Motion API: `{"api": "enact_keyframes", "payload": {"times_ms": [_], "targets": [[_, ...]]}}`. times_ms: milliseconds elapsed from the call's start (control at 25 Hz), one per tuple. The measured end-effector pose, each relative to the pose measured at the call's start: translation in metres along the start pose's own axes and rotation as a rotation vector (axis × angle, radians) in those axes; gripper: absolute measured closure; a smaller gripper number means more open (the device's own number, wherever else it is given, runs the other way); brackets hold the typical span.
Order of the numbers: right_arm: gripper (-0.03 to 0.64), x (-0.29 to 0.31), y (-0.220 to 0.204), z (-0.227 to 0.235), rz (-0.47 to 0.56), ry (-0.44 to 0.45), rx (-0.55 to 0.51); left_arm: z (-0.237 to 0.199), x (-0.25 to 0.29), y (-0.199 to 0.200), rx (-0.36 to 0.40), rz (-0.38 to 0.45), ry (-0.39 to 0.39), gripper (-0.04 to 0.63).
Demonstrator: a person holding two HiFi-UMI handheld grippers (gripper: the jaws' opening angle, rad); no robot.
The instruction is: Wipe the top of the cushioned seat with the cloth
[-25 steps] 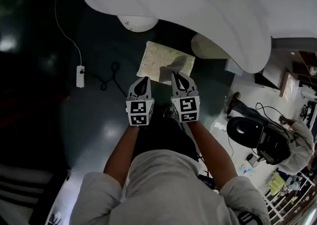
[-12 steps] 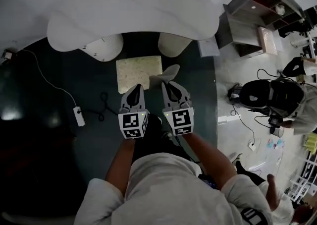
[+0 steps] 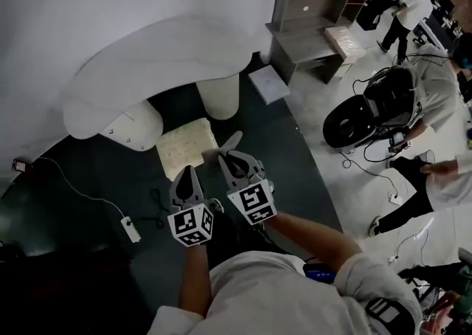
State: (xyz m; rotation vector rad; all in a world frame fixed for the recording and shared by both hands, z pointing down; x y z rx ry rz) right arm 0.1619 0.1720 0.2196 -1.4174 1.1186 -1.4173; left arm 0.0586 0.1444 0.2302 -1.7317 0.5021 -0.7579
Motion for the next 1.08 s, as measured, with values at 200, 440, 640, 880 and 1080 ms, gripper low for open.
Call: {"api": "enact_keyframes", "payload": {"times_ms": [200,440,640,880,1080], "targets": [[0.603,-0.047,0.015,-0.005,0.040,0.002,0.021,0.027,-0.028,0.009,0.030,0.008,-0.025,0.578],[0.604,-0.067,0.023,-0.012,0.078,-0.015,0.051,0.043,-0.041,0.016,0.053,0.028,-0.080,0.578],[0.603,-0.069,0.035,-0.022,0.087,-0.068,0.061,0.036,-0.053,0.034,0.079,0.044,-0.129,0.578],[0.603,-0.075,0.052,-0.047,0.109,-0.108,0.059,0.027,-0.072,0.048,0.096,0.068,-0.188,0.578],[0.603,-0.081,0.068,-0.083,0.135,-0.090,0.037,0.011,-0.098,0.062,0.104,0.106,-0.191,0.578]]}}
Point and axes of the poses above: the fingertips, and each gripper's own axes: x forward along the fingers, z to its right, y out of its top, the point moved 2 cm from there along -x, backward along the fingers, and after that the axes turned 8 degrees about -y, right-handed, at the moved point
